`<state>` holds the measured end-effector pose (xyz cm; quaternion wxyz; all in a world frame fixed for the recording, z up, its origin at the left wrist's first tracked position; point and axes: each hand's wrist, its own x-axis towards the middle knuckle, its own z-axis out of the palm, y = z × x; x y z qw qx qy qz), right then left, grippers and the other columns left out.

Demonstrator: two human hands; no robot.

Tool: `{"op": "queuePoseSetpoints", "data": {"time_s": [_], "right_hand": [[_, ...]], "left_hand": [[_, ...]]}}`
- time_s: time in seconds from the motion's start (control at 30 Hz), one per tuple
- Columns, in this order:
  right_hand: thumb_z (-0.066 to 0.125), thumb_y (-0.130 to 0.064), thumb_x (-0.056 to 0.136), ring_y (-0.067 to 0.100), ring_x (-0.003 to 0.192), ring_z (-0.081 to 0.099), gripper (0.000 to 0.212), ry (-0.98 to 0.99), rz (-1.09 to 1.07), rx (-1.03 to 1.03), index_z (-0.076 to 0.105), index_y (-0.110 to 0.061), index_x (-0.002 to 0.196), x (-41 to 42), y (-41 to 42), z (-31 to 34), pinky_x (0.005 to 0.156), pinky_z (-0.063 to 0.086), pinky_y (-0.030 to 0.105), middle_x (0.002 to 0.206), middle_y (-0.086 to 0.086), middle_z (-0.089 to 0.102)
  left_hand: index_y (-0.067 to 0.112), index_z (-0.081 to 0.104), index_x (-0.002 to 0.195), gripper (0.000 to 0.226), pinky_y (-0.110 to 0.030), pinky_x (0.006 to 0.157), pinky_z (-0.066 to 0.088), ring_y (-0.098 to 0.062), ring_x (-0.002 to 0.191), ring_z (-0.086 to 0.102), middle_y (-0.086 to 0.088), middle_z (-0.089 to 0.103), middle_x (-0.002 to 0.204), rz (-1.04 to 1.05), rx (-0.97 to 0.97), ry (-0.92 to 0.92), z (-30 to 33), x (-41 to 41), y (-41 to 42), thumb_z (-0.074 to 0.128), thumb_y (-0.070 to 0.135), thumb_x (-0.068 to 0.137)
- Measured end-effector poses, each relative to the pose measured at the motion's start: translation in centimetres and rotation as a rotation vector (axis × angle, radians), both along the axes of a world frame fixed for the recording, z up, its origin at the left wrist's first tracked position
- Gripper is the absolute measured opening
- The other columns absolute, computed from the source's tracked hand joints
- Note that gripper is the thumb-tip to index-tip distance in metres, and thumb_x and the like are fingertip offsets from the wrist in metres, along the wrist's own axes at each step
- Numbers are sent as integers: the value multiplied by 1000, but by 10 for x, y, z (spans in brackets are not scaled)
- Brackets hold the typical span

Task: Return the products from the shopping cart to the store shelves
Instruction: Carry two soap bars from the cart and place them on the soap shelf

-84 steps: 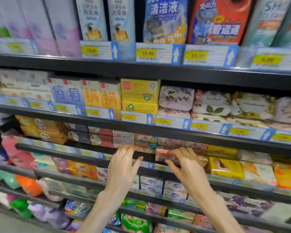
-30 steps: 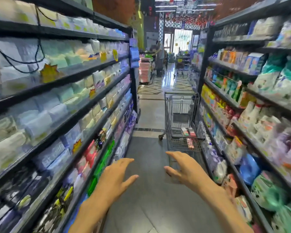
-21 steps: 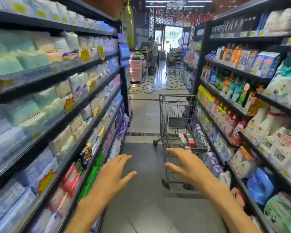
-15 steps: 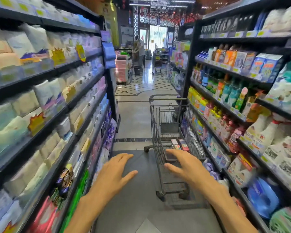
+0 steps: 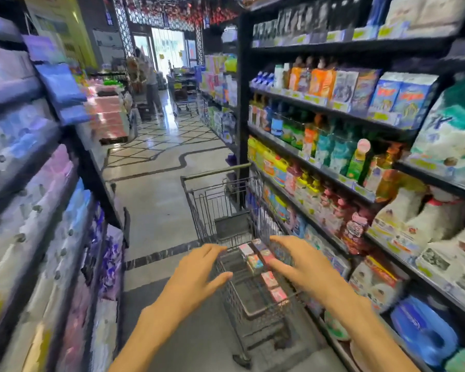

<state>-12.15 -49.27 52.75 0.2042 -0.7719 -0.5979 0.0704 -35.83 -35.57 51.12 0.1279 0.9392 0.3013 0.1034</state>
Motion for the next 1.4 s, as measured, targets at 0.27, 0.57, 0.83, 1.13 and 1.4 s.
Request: {"op": "queuePoseSetpoints", "data": {"time_s": [0.27,0.57,0.83,1.13,1.4], "right_hand": [[51,-60,94,9,135,43,61,44,-191,-18,36,-37,148,114,93,-9,106,39,31,150,-14,44],[51,-60,93,13,137,44,63,151,-465,-52,36,-35,149,203,143,-38,108,42,37,151,-11,43],[60,-55,90,24,127,54,61,253,-807,-125,48,-29,143,242,182,-104,102,41,36,140,1,57],[63,-47,92,17,120,57,49,536,-1020,-150,53,-32,137,244,209,-226,98,47,37,132,-3,61],[54,-54,96,6,136,42,55,686,-980,-280,41,-36,146,242,218,-335,111,35,27,148,-14,46]], "left_hand": [[29,42,145,59,-39,105,47,-16,131,50,9,48,146,-183,-13,13,-19,146,140,49,60,96],[26,38,149,65,-40,104,46,-20,132,48,4,47,147,-437,-72,144,-51,295,236,45,62,95],[18,39,150,63,-35,103,41,-26,132,49,-7,50,145,-694,-181,292,-128,416,298,54,50,98],[14,48,140,56,-35,93,46,-29,119,60,-12,56,138,-686,-466,565,-297,469,319,60,46,95],[13,53,133,44,-37,82,52,-35,106,65,-17,64,122,-503,-465,744,-457,471,307,57,38,98]]}}
